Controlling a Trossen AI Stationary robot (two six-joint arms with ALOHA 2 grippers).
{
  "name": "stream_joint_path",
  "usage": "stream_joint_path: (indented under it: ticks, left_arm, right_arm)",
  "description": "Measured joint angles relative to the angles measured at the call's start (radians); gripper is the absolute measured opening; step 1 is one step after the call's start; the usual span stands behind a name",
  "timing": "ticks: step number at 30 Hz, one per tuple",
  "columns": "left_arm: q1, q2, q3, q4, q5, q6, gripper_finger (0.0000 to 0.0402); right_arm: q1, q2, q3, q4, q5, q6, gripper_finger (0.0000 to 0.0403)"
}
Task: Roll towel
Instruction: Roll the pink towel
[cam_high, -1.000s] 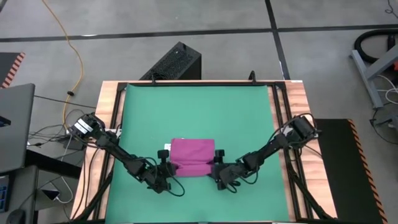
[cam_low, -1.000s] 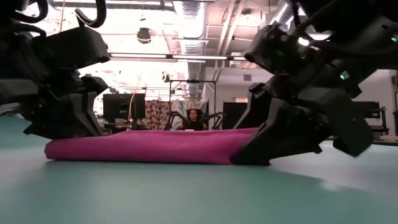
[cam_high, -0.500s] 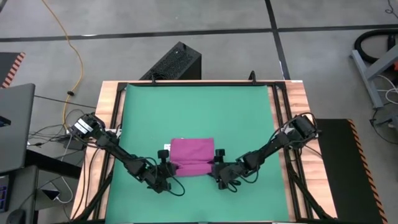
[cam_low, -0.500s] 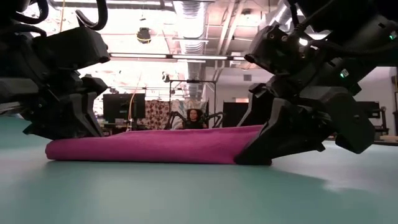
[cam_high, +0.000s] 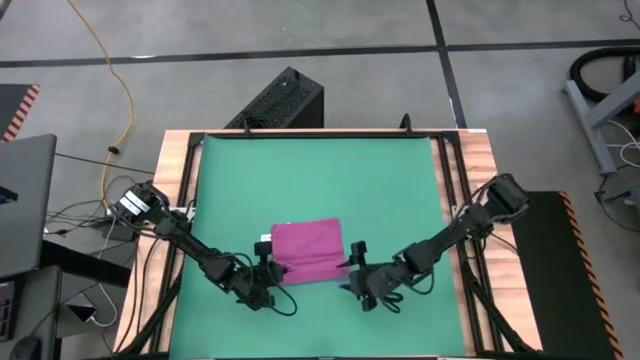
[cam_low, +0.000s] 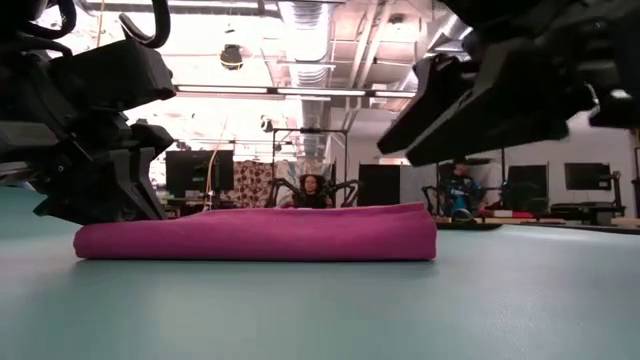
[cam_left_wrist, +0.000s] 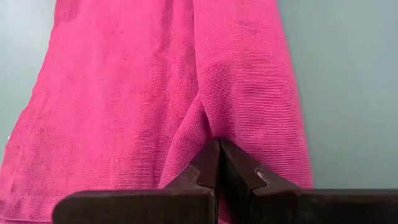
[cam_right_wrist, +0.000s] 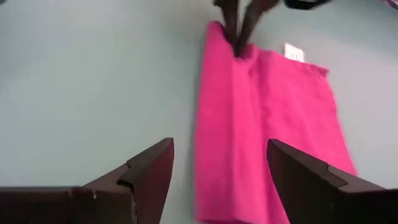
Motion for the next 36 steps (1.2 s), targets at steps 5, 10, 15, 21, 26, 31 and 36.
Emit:
stream_joint_path:
  ticks: [5, 10, 15, 21, 26, 31, 36]
  left_arm:
    - [0.0, 0.0, 0.0, -0.005, 0.001, -0.006, 0.0]
    - [0.0, 0.0, 0.0, -0.007, 0.004, -0.011, 0.0]
    - [-0.001, 0.0, 0.0, -0.017, 0.007, -0.013, 0.0]
    - [-0.001, 0.0, 0.0, -0.019, 0.009, -0.015, 0.0]
    - [0.0, 0.0, 0.0, -0.02, 0.018, -0.015, 0.0]
    - [0.0, 0.0, 0.0, -0.019, 0.02, -0.015, 0.0]
    - [0.0, 0.0, 0.0, -0.018, 0.043, -0.015, 0.0]
  right_arm:
    - [-0.025, 0.088, 0.0, 0.059, -0.008, -0.031, 0.0281]
    - [-0.063, 0.176, 0.001, 0.087, -0.02, -0.001, 0.0281]
    - [-0.072, 0.248, 0.004, 0.104, -0.045, 0.054, 0.0281]
    - [-0.072, 0.301, 0.006, 0.098, -0.034, 0.098, 0.0281]
    - [-0.08, 0.311, 0.009, 0.071, -0.028, 0.169, 0.0281]
    - [-0.082, 0.311, 0.008, 0.06, -0.016, 0.199, 0.0274]
    - [-0.082, 0.311, 0.009, 0.039, 0.007, 0.264, 0.0216]
